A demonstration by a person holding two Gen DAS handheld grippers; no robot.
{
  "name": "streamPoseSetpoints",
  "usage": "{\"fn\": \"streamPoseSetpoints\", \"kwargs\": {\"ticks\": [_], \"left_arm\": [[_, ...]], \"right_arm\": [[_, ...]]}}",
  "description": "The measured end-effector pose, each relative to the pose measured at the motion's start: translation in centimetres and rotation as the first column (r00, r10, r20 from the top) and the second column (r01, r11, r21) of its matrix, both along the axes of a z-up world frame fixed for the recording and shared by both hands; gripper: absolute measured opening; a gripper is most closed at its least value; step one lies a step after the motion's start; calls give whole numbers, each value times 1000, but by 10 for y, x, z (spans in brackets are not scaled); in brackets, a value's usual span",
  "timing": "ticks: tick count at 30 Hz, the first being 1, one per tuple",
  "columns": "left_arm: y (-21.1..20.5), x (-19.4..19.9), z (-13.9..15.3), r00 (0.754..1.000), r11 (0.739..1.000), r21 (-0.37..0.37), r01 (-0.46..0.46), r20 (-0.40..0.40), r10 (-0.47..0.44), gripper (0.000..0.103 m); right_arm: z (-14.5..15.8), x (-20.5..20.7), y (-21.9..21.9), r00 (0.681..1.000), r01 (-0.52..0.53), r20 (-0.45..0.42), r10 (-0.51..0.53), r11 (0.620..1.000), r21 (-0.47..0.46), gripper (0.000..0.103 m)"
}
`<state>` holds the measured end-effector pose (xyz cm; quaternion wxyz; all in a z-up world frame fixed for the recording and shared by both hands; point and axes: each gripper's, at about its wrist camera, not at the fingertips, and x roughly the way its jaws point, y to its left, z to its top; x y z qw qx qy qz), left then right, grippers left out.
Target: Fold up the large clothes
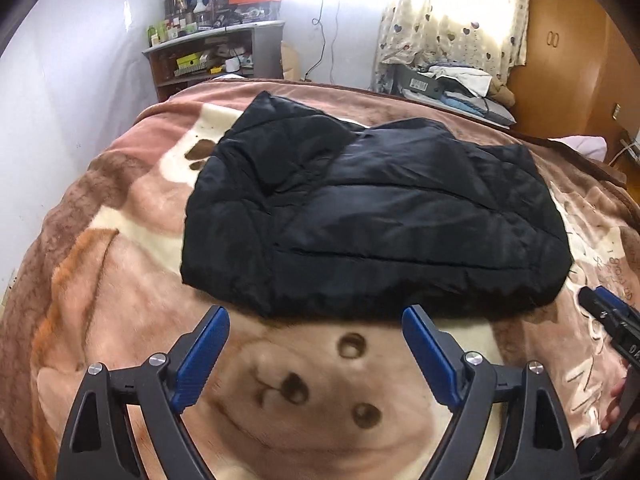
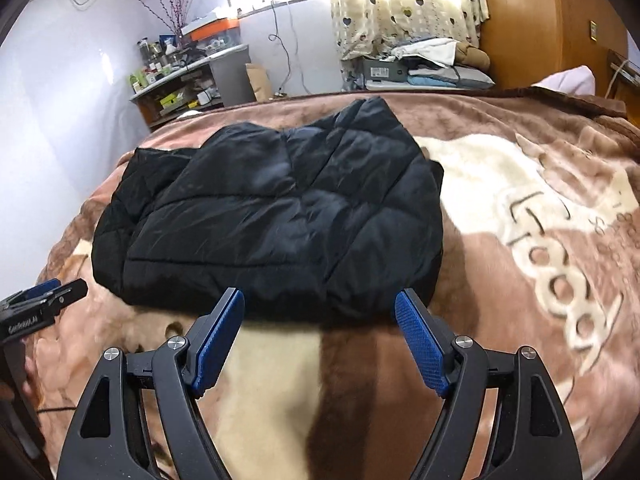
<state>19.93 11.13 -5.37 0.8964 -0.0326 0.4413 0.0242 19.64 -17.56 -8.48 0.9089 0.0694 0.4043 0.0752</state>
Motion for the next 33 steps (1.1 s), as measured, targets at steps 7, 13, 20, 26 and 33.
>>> {"fn": "streamPoseSetpoints", "kwargs": {"ticks": [7,13,20,26,33], "left_arm": [[-19,-24,-4,1000,999,42,-30,-9,30,88],[-30,-42,-2,1000,999,27,-21,4,21,88],[-35,-51,2,999,999,-9,-31,17,31,88],[-37,-57,6,999,999,0,-35,34,35,88],[-35,-60,8,998,999,10,-54,29,53,88]], "right_arm": [[-5,-20,14,999,28,-13,-29,998,-59,78],[-2,-34,23,999,48,4,-48,991,-123,78],[3,-45,34,1000,27,16,-25,988,-155,78],[3,-51,38,1000,21,19,-18,986,-168,78],[5,-55,41,1000,16,19,-13,986,-164,78]]}}
